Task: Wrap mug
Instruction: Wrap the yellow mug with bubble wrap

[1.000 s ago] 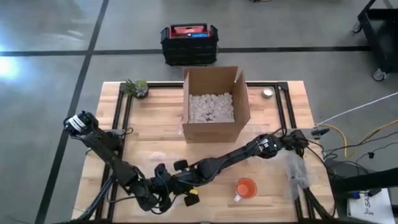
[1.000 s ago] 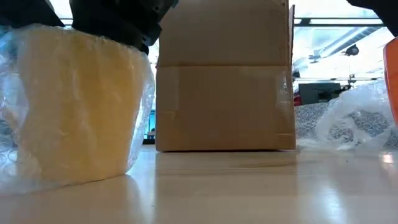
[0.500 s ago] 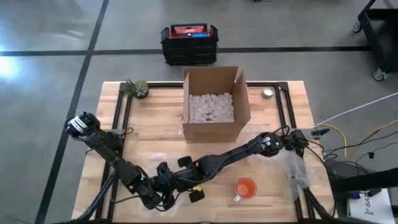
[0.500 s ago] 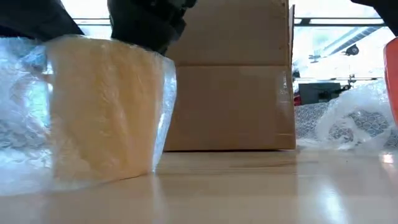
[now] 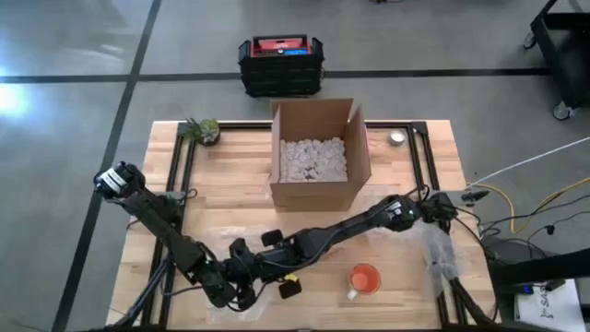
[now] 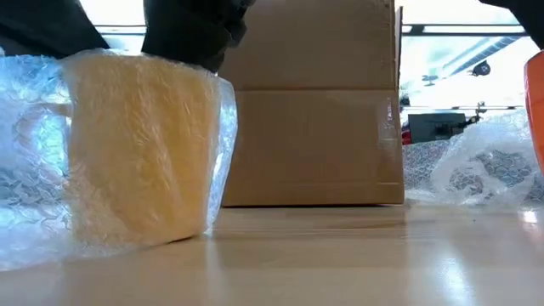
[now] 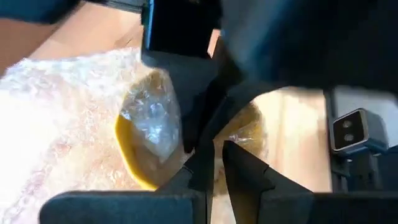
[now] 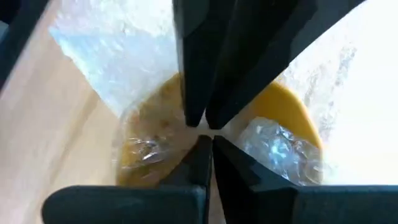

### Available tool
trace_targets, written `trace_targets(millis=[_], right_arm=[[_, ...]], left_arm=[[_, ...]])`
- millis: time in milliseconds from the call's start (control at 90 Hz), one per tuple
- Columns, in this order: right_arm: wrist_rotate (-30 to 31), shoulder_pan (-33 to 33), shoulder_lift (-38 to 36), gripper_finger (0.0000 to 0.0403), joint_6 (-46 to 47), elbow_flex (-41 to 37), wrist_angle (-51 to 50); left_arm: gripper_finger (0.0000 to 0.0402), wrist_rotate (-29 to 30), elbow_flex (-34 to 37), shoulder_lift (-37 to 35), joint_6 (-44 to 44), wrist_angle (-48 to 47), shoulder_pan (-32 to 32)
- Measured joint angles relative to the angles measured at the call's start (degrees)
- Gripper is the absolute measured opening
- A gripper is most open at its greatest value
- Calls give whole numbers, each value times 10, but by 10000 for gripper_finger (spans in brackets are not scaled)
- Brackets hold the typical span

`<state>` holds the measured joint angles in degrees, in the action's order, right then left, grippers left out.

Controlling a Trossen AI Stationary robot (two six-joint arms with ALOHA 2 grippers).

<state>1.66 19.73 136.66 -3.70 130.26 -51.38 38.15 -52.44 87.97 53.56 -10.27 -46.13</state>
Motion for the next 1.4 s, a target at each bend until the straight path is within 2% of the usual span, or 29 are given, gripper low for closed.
trace_targets(millis=[211,433,578,1022,1222,1400], right_arm=[[0,0,3,2,-14,3,-12],[1,0,-27,2,-24,49,-67],[40,-4,-35,2,-30,46,-85],[41,-10,62,2,-36,43,-58],[4,-10,73,2,-37,42,-4],[-3,-10,63,2,-39,40,-14]], left_arm=[[21,14,-1,-13,-4,3,1],[21,15,-2,-8,9,2,1],[21,16,-2,-8,10,2,1],[21,14,-3,-9,9,-8,0],[21,12,-3,-9,9,-15,0],[21,12,-3,-9,9,-14,0]])
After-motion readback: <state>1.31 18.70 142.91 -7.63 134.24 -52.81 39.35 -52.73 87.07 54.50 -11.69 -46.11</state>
